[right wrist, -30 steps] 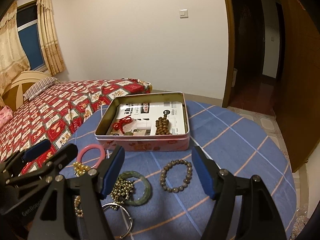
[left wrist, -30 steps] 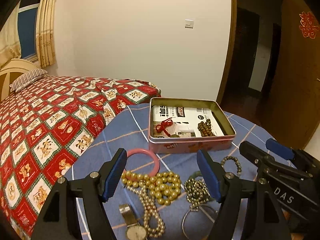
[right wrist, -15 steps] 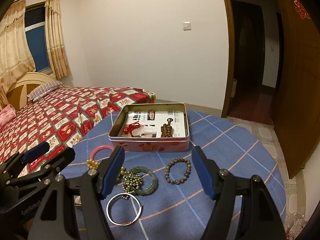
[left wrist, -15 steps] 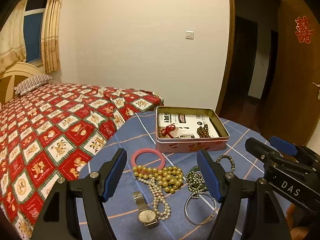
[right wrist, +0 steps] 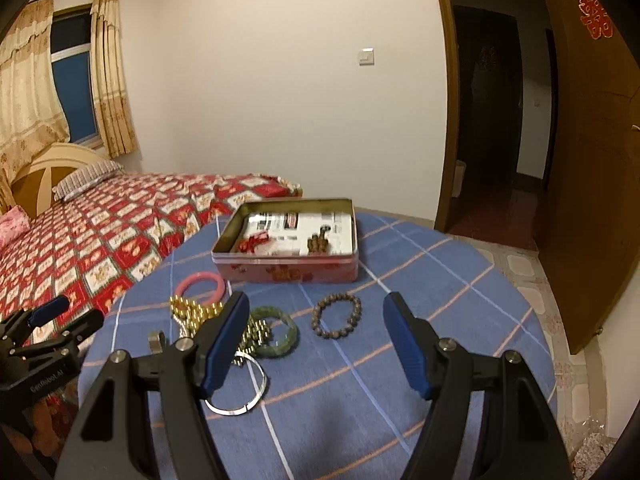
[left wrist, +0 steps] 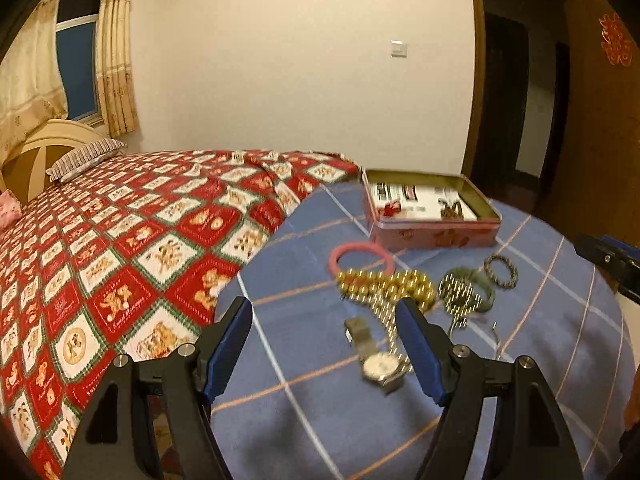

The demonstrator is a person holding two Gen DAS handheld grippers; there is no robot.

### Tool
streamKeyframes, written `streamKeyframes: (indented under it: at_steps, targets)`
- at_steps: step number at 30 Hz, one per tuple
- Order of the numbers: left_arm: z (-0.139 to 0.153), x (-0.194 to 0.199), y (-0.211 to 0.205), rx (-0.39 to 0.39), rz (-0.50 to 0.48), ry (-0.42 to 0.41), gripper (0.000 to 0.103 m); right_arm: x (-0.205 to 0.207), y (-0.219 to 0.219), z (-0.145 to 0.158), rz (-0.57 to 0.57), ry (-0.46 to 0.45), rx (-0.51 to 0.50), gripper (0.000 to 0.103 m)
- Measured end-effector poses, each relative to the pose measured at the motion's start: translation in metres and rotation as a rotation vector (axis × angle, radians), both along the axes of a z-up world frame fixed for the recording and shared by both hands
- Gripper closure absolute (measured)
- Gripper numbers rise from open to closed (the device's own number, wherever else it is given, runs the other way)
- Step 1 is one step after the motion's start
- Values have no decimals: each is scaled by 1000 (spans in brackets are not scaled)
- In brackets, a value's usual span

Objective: Organize jewelry
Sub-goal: 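Withdraw both open tools from the tin back over the jewelry, then grasp the silver watch with the left tool while the right tool grasps the silver bangle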

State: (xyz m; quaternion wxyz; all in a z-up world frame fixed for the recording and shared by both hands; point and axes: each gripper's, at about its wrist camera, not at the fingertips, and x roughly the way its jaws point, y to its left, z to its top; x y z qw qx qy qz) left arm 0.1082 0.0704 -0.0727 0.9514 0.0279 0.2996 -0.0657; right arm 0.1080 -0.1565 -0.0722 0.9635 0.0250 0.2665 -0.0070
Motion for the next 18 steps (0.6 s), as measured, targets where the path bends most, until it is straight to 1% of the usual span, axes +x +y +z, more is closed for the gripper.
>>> streamKeyframes:
  at_steps: [2,7,8,10,12,14,16,18]
  targets:
    - [-9,-1,-2,29,-10,18,29,0,-1,-9,2,25,-2,30]
    - [-25,3,-11,45,-69,79,29,6,-2,-27,16,88,10,33]
    - [-27,4,-12,43,-79,90,29,6,-2,-29,18,95,12,33]
    - [-36,11,-17,26,-101,142,29,7,-2,-32,23,104,15,33]
    - [-42,17,-20,26,-81,179,29,10,-1,-35,29,114,16,33]
    - [-47,20,-23,24,-76,199,29,12,0,-38,35,124,19,33]
    - [-52,21,-28,1,-95,223,29,14,-1,-42,37,135,22,33]
    - [-56,24,-34,5,-98,242,29,16,-3,-44,39,147,32,33]
